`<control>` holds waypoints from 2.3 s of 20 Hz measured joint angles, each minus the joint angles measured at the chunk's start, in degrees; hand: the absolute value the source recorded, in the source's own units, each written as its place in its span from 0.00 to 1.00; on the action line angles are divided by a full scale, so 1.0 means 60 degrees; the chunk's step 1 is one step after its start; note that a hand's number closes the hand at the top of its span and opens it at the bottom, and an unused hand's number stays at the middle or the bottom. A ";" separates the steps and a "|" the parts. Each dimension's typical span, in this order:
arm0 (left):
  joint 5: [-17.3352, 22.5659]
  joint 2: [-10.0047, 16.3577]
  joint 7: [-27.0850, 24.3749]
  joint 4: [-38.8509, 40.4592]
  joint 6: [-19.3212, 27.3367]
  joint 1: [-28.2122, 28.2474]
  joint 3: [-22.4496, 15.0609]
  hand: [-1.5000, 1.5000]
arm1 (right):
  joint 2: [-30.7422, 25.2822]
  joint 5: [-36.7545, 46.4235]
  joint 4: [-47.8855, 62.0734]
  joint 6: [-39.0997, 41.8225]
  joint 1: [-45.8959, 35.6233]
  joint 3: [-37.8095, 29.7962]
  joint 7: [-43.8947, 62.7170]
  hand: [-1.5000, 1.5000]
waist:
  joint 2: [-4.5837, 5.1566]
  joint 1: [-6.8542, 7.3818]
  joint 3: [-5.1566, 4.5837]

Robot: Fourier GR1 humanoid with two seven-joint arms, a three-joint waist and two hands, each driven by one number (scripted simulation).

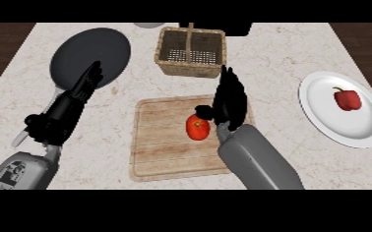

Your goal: Pick the tomato from the cutting board and place it in the basket

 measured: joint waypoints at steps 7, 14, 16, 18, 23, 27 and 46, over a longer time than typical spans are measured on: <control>0.0050 0.0082 -0.0030 -0.0108 -0.0042 0.0174 0.0132 0.50 | 0.0033 -0.0045 -0.1930 0.1805 -0.0721 0.0394 0.1587 0.00 | -0.0015 -0.0130 0.0057; 0.0115 0.0168 -0.0060 -0.0328 -0.0083 0.0386 0.0315 0.50 | 0.0011 0.0541 -0.3500 0.2804 -0.0239 0.0289 0.1906 0.00 | 0.0089 -0.0164 0.0085; 0.0085 0.0146 -0.0107 -0.0354 -0.0107 0.0413 0.0312 0.50 | 0.0008 0.0777 -0.3988 0.2998 0.0036 0.0279 0.1914 0.00 | 0.0128 -0.0143 0.0090; 0.0075 0.0129 -0.0111 -0.0438 -0.0130 0.0413 0.0330 0.50 | 0.0006 0.1090 -0.4388 0.3091 0.0481 0.0369 0.1915 0.00 | 0.0175 -0.0086 0.0097; 0.0032 0.0150 -0.0089 -0.0691 -0.0240 0.0493 0.0369 0.50 | 0.0004 0.1877 -0.5089 0.3138 0.1427 0.0545 0.1912 0.00 | 0.0271 0.0094 0.0109; -0.0062 0.0041 0.0023 -0.0659 -0.0287 0.0345 0.0359 0.50 | 0.0003 0.2545 -0.5273 0.3091 0.2047 0.0935 0.1915 0.00 | 0.0331 0.0175 0.0114; -0.0531 -0.0484 0.0306 -0.0707 -0.0485 0.0126 0.0499 0.50 | -0.0004 0.3057 -0.5138 0.2572 0.2419 0.1511 0.1825 0.00 | 0.0415 0.0368 0.0124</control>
